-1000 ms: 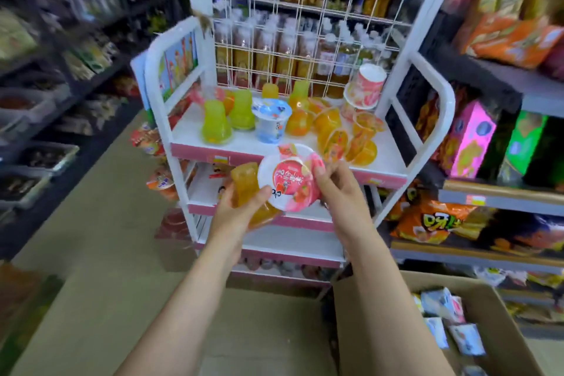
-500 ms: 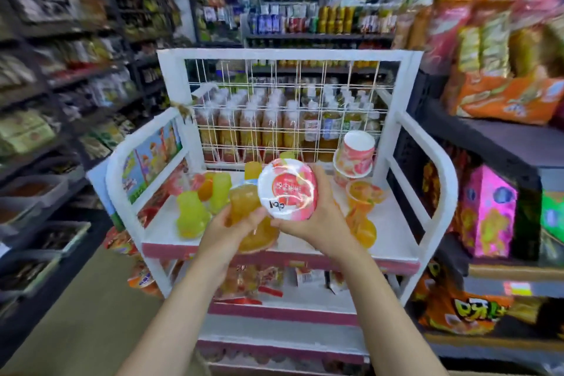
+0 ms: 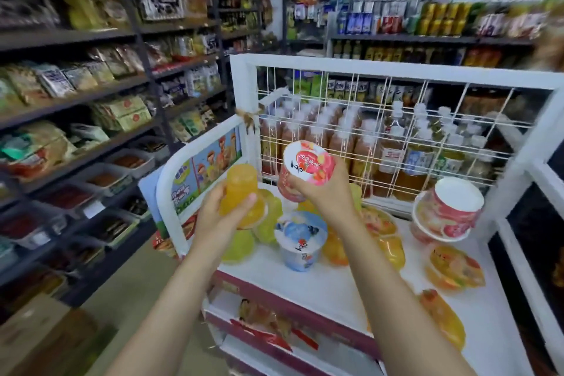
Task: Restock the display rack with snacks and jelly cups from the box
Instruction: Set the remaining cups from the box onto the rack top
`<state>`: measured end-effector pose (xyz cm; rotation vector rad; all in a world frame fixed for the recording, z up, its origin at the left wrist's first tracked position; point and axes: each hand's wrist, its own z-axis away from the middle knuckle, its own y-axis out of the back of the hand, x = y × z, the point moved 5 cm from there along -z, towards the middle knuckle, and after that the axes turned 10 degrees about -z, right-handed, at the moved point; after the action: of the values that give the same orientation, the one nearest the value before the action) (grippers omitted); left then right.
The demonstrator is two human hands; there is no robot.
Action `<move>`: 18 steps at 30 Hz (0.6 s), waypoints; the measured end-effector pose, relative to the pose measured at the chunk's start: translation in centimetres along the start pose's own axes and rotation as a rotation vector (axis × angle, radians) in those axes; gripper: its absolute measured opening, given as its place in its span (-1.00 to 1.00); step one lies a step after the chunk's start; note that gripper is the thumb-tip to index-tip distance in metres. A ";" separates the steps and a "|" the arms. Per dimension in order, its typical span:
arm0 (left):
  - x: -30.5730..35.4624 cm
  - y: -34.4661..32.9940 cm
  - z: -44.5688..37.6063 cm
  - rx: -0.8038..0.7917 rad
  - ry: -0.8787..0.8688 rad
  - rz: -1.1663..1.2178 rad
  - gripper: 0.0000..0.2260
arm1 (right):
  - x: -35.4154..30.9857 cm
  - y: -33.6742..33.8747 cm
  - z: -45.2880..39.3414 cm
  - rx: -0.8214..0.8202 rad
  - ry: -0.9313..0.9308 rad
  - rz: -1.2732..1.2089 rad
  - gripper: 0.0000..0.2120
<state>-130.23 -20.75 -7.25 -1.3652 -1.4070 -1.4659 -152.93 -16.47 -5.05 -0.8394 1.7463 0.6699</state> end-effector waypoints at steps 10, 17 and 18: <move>-0.9 1.9 -5.4 0.066 -0.207 -0.106 -0.73 | 3.5 -5.1 -5.7 -0.026 -0.070 0.556 -0.02; -3.1 0.9 -8.3 -0.032 -0.194 -0.034 -0.69 | 7.6 -4.7 -6.2 -0.082 -0.284 0.691 0.09; -3.2 0.8 -8.6 -0.042 -0.193 -0.028 -0.69 | 7.9 -4.6 -6.2 -0.077 -0.295 0.696 0.07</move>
<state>-130.71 -29.77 -8.92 -1.5533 -1.5282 -1.4193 -154.47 -25.69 -10.82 -0.1391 1.7328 1.2535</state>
